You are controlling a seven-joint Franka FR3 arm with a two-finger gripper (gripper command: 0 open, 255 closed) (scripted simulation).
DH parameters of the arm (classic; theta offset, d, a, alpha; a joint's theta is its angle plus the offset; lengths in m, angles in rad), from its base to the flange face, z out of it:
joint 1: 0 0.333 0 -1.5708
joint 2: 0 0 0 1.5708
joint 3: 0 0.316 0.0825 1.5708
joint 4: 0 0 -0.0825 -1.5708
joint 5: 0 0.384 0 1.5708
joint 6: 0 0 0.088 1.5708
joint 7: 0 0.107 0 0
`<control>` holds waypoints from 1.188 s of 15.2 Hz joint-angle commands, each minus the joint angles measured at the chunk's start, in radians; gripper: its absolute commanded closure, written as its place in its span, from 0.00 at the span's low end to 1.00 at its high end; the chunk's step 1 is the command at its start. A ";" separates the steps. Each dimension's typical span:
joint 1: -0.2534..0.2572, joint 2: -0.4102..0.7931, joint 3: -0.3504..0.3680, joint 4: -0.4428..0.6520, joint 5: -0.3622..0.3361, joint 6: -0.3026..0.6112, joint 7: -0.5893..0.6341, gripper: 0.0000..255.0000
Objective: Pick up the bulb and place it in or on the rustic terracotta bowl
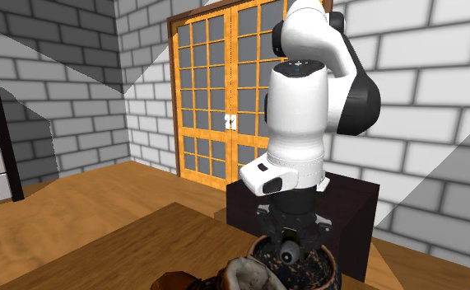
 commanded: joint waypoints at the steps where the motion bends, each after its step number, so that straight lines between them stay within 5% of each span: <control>1: 0.000 0.000 0.000 0.000 0.000 0.000 0.000 0.00; 6: 0.000 0.000 0.000 0.000 0.000 0.000 0.000 0.00; 10: -0.002 -0.048 0.006 0.065 0.011 -0.112 -0.007 0.00; 18: -0.002 -0.048 0.006 0.065 0.011 -0.112 -0.007 0.00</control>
